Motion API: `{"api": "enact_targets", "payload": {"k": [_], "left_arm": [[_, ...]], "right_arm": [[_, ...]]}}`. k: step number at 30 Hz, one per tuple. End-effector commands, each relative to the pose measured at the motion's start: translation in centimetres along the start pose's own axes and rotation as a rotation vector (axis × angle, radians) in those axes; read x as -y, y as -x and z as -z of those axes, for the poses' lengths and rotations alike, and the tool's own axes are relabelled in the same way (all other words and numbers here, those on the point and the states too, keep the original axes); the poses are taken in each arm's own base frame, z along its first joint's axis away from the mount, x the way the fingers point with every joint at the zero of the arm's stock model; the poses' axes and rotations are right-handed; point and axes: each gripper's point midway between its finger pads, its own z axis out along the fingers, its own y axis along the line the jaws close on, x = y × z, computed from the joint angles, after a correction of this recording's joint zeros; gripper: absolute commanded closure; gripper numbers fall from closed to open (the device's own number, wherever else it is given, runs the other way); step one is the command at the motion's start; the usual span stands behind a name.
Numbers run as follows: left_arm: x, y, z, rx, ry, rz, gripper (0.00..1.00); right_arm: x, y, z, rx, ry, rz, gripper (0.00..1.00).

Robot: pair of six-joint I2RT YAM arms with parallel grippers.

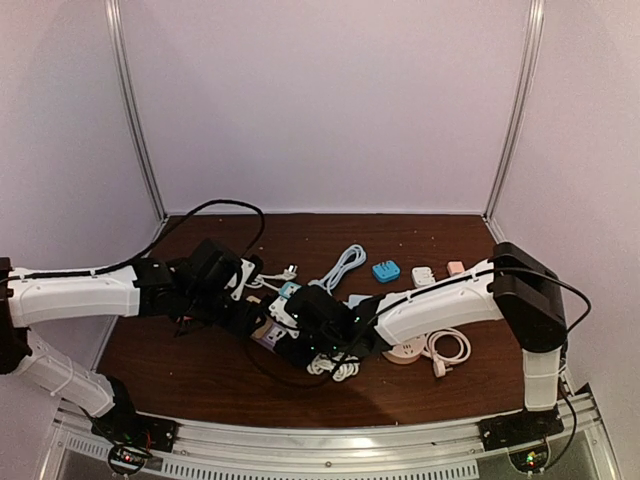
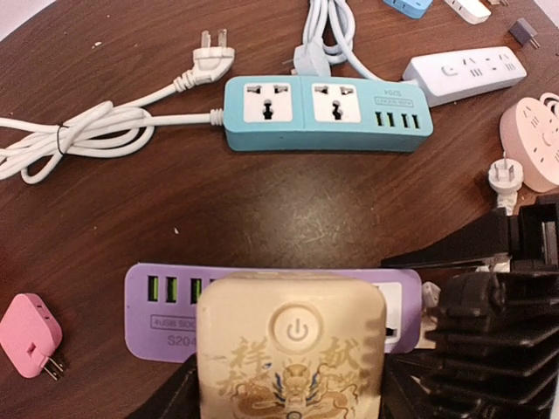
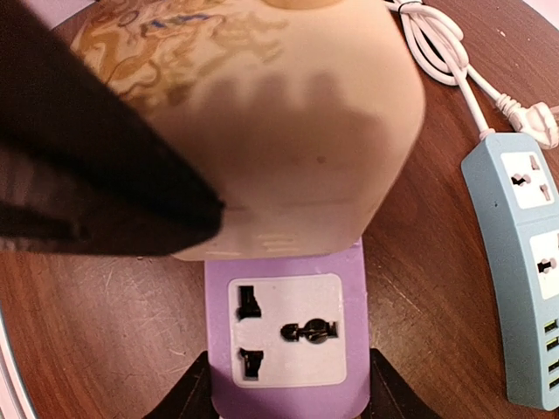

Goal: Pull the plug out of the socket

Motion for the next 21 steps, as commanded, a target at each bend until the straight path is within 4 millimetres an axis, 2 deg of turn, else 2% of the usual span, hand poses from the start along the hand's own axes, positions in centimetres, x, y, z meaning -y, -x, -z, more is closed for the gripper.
{"api": "enact_targets", "payload": {"k": [1,8,14,21], "left_arm": [[4.5,4.8,3.1,0.221,-0.134,-0.049,0.95],[4.7,3.8,2.7,0.202,-0.128,-0.069,0.94],[3.6,2.5,1.8,0.16,-0.058,-0.095,0.95],[5.7,1.0,0.2,0.122,-0.011,-0.179,0.97]], "right_arm": [[2.8,-3.9,-1.3,-0.144,-0.096,-0.06,0.97],[3.6,-3.8,-1.1,-0.152,-0.102,-0.103,0.97],[3.5,-2.6,-0.5,-0.132,-0.071,-0.147,0.98],[4.0,-1.4,0.3,-0.114,-0.075,-0.166,0.98]]}}
